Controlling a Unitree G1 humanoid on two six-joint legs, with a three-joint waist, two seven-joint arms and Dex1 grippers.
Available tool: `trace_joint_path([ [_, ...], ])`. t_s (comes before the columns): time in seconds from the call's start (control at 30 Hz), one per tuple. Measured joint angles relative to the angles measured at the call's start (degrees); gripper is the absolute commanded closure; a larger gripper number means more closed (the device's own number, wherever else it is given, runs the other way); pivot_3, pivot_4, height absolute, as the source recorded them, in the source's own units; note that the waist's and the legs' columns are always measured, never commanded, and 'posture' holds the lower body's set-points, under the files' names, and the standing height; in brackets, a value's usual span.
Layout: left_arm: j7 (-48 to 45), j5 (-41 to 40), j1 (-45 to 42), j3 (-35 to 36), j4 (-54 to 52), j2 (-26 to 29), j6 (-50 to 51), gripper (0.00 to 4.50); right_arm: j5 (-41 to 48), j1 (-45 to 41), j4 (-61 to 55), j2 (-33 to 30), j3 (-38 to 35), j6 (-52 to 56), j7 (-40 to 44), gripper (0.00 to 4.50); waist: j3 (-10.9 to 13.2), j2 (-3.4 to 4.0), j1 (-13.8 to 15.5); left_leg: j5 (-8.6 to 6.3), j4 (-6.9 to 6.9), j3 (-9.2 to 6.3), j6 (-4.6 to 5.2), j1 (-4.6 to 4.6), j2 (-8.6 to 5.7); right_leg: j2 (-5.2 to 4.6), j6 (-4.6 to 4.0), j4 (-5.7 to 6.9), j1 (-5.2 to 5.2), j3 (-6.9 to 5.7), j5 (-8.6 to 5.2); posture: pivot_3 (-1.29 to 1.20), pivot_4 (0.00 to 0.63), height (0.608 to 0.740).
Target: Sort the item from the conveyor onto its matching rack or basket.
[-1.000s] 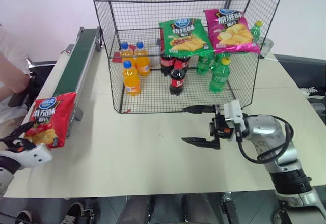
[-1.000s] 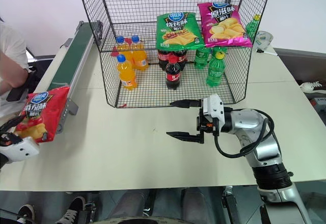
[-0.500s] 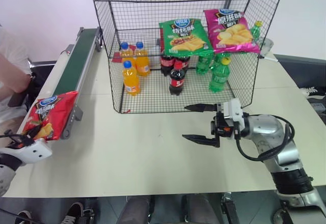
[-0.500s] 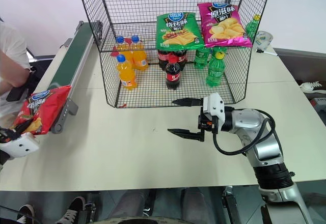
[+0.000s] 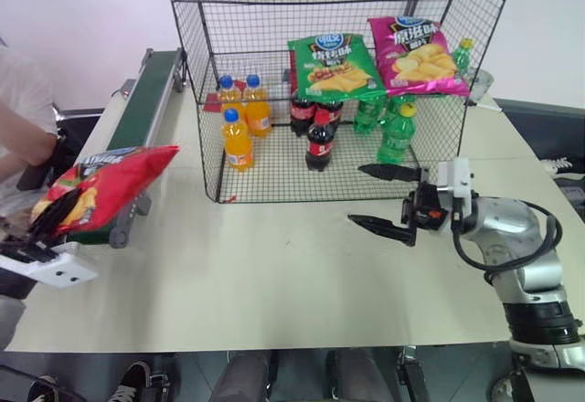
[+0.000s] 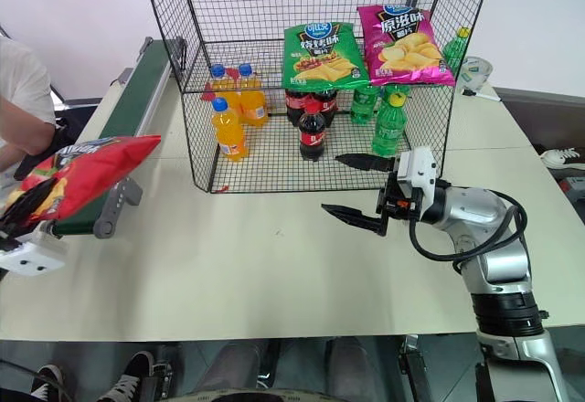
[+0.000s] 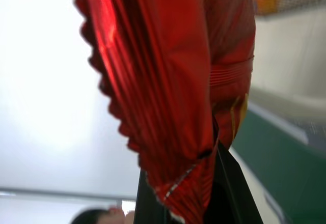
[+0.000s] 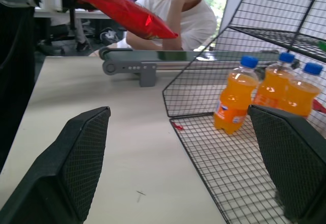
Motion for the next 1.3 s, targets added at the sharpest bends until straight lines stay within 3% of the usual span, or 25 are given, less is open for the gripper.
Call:
trace_joint_path([
  [0.17,-6.1,-0.41,-6.68,-5.1,-12.23,-3.72,5.84,4.44,1.29,0.14,1.8,-3.3,-6.01,0.59,-1.12,0.0,-0.01,0.01,0.05,0.0,-0.01,0.0,0.0,0.01,0.02,0.04,0.0,0.0,0.02,-0.01,0.0,0.0,0.15,0.74],
  [0.37,-9.04,2.67,-25.29,-15.21,-11.5,-6.61,11.76,4.44,3.6,3.88,-1.09,-2.83,-7.5,3.78,-3.31,0.0,-0.02,0.05,-0.05,0.02,0.06,0.03,0.0,0.01,0.03,0.08,0.01,0.06,0.01,0.0,0.01,0.0,0.15,0.74],
  [0.47,-8.09,6.3,-39.08,-19.93,-3.29,-8.1,14.36,4.44,5.07,3.74,-3.84,-0.89,-7.8,4.23,-6.04,0.0,-0.02,0.03,0.03,0.04,0.09,0.01,-0.04,0.01,0.01,0.11,0.02,0.14,0.01,-0.01,0.01,0.0,0.15,0.74],
  [0.6,-4.6,11.07,-49.56,-25.18,7.55,-9.06,14.25,4.44,5.27,4.39,-5.08,-0.12,-7.8,4.4,-7.92,0.0,-0.01,0.02,-0.11,0.19,0.09,0.11,-0.29,0.0,-0.03,0.08,0.05,0.07,0.0,0.03,0.02,0.0,0.15,0.74],
  [1.3,13.47,26.93,-80.3,-46.92,51.76,-20.85,20.67,4.44,6.09,1.87,-5.24,8.16,-6.71,2.01,-16.15,0.0,0.03,-0.1,-0.21,0.24,0.14,0.31,-0.33,-0.09,-0.06,0.19,0.15,0.3,-0.25,0.15,0.05,0.0,0.15,0.74],
])
